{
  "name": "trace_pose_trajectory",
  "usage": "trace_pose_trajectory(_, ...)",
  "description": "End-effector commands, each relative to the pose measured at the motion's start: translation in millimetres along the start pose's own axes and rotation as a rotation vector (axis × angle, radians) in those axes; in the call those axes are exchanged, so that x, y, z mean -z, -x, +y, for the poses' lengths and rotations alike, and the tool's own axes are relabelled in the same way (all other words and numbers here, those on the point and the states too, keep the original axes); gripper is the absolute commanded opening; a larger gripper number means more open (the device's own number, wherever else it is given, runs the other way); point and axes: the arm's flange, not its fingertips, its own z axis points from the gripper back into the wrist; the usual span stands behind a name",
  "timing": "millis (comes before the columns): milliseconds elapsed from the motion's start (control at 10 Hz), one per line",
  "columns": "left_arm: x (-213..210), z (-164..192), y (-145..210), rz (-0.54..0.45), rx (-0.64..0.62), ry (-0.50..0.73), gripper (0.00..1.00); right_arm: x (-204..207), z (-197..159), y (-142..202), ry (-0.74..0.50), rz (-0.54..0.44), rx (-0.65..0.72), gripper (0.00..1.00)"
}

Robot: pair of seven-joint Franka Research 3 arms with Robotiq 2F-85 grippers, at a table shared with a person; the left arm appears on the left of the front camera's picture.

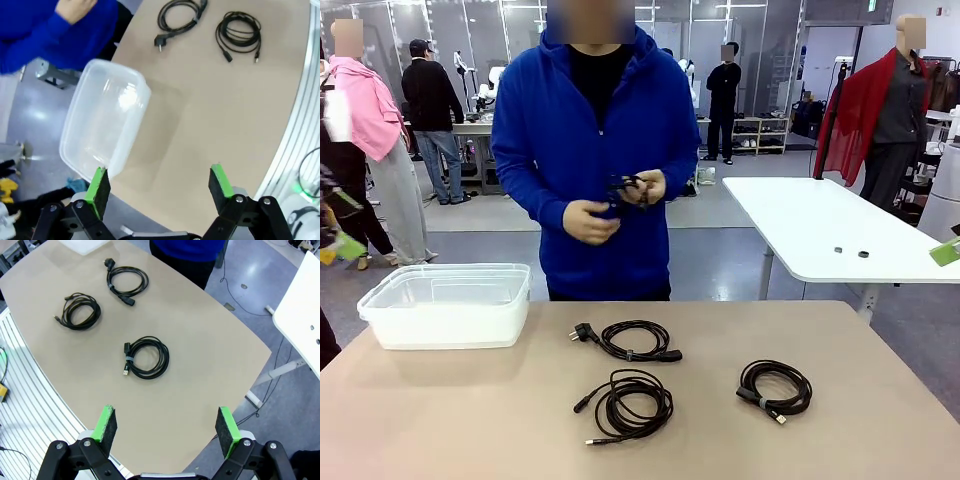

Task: Organize and store the cables.
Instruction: Place the Power Cable into the Organizing box.

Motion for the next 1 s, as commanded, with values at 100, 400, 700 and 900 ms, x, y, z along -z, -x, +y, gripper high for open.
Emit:
trace_pose_trajectory(100, 36.2, 31.4, -76.8, 0.028, 0.208, 0.011, 1.0, 0.4, 0.1, 0.6, -0.002, -0.001, -0.006, 1.0)
trace_pose_trajectory(400, 86.6, 13.1, -132.9, 0.097, 0.326, 0.0, 1.0, 0.4, 0.1, 0.6, -0.002, -0.001, -0.006, 1.0)
trace_pose_trajectory(700, 91.1, 3.1, -140.9, 0.036, 0.33, 0.015, 1.0, 0.4, 0.1, 0.6, -0.002, -0.001, -0.006, 1.0)
trace_pose_trajectory(900, 102.7, -3.0, -146.7, 0.076, 0.338, 0.053, 1.0, 0.4, 0.1, 0.6, -0.002, -0.001, -0.006, 1.0)
